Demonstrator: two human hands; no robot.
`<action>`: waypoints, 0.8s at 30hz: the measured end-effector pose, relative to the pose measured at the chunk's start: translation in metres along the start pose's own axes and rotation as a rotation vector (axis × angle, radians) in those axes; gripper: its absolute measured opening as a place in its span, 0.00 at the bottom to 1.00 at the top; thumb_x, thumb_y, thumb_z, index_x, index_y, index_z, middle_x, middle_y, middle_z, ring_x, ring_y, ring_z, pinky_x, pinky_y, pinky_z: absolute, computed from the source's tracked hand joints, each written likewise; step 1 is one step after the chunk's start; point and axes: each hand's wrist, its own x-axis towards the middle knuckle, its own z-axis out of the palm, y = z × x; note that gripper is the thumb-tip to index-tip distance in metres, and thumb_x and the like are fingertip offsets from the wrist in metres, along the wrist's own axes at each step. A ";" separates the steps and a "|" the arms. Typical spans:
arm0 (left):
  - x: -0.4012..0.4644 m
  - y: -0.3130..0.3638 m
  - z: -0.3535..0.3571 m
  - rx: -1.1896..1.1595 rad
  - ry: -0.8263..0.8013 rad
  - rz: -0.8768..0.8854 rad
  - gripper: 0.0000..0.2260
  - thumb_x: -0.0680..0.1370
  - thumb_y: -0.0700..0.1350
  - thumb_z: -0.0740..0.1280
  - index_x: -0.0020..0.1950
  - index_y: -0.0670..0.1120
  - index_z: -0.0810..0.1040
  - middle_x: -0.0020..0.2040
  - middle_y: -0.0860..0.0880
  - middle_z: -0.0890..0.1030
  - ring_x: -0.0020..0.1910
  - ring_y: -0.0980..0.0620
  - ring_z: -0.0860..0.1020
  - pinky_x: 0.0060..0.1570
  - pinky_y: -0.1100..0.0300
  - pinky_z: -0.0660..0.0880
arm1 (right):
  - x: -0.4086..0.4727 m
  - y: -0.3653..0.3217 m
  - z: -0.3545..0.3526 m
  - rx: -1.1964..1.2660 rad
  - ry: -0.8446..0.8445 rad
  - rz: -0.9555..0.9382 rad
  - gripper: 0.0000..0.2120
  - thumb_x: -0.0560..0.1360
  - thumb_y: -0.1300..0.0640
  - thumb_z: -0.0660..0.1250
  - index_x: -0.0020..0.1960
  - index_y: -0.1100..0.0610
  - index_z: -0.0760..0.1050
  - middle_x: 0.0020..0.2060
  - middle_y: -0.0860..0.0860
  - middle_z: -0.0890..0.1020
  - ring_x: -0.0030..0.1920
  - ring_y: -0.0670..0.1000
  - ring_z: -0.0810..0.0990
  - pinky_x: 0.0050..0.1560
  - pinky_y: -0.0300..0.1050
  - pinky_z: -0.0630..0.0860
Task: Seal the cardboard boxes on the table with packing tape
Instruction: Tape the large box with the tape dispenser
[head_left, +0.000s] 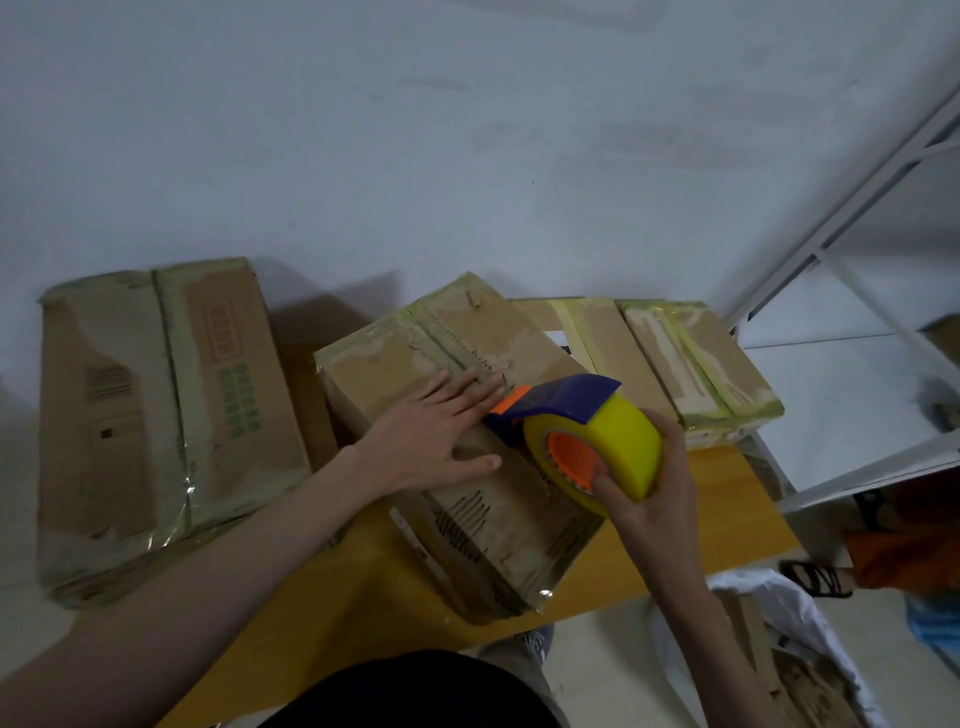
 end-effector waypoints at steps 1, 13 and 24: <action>0.000 -0.001 0.001 0.006 0.009 -0.009 0.38 0.79 0.72 0.44 0.81 0.53 0.37 0.81 0.57 0.39 0.80 0.56 0.37 0.79 0.53 0.39 | -0.001 0.002 0.002 0.001 0.017 -0.007 0.28 0.70 0.46 0.71 0.66 0.35 0.64 0.57 0.30 0.74 0.53 0.37 0.77 0.43 0.29 0.72; 0.020 -0.060 -0.013 0.033 -0.069 0.042 0.35 0.78 0.73 0.42 0.81 0.61 0.39 0.81 0.62 0.42 0.80 0.60 0.42 0.79 0.48 0.41 | 0.013 0.006 0.046 0.038 0.100 0.014 0.29 0.77 0.51 0.74 0.72 0.50 0.63 0.61 0.36 0.71 0.58 0.43 0.75 0.48 0.31 0.73; 0.020 -0.074 -0.017 0.033 -0.065 0.041 0.35 0.77 0.74 0.42 0.81 0.62 0.40 0.81 0.64 0.43 0.80 0.62 0.42 0.79 0.48 0.42 | 0.020 -0.013 0.030 -0.038 0.026 -0.030 0.30 0.73 0.40 0.73 0.68 0.39 0.62 0.57 0.34 0.73 0.53 0.42 0.78 0.42 0.32 0.73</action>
